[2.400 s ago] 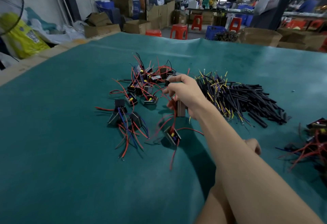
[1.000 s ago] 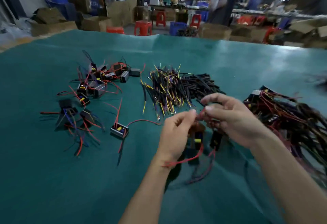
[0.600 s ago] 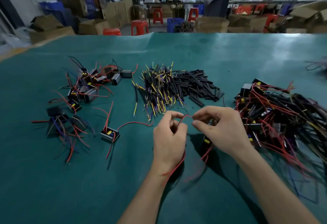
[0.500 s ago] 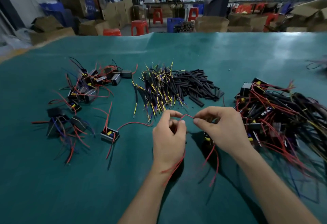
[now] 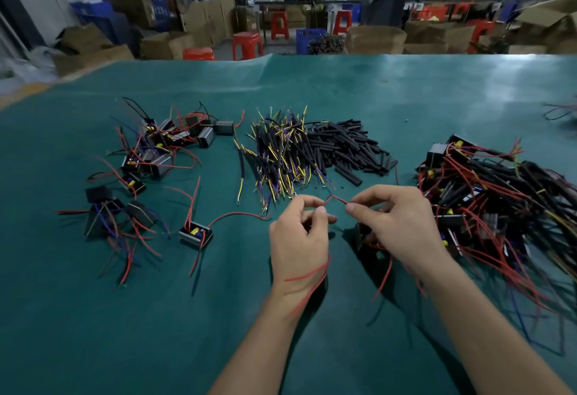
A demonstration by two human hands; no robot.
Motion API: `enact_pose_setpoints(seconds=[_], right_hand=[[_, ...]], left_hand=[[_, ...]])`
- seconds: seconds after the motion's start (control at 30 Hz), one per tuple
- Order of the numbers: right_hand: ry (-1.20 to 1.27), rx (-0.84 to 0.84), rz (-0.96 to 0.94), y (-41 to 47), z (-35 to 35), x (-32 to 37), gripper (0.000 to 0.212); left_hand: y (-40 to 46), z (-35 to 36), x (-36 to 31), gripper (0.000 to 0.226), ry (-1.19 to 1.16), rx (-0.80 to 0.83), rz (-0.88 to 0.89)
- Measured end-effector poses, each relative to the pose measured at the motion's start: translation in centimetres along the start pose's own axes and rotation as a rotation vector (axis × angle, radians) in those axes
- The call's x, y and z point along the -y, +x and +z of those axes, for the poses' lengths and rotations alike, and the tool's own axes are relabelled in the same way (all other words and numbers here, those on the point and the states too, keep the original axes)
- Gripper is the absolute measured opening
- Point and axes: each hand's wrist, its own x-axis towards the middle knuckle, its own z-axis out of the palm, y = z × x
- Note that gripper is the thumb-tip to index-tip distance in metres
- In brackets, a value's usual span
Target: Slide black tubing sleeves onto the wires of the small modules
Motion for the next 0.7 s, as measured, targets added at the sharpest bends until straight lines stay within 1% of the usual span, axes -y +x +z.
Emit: enact_pose_setpoints(seconds=[0.13,0.23,0.33,0.4,0.5,0.57,0.63,0.7], right_hand=[[0.223,0.05,0.109,-0.21,0.14,0.13,0.01],[0.25,0.118,0.112,-0.2,0.41,0.14,0.01],[0.263,0.152,0.1,-0.17,0.59,0.24,0.01],[0.208,0.156,0.067,-0.32,0.72,0.31,0.01],[0.236,0.172,0.065,-0.51,0.9,0.41,0.008],[0.234,0.214,0.054,-0.48,0.88,0.47,0.014],[0.265,0.305,0.029,-0.54,0.68,0.67,0.023],[0.276,0.356,0.003,-0.73,0.47,0.92,0.025]], left_hand=[[0.02,-0.01,0.17,0.01,0.004,0.0,-0.031],[0.04,0.02,0.22,0.008,0.017,-0.023,-0.022],[-0.05,0.0,0.0,0.003,0.076,-0.038,0.093],[-0.06,-0.11,0.01,0.007,0.133,-0.054,0.169],[0.04,-0.2,-0.03,0.01,0.174,-0.026,0.231],[0.12,-0.14,-0.02,0.008,0.176,0.003,0.212],[0.25,-0.05,0.05,0.004,0.17,0.024,0.16],[0.27,-0.04,0.02,0.008,0.151,0.019,0.15]])
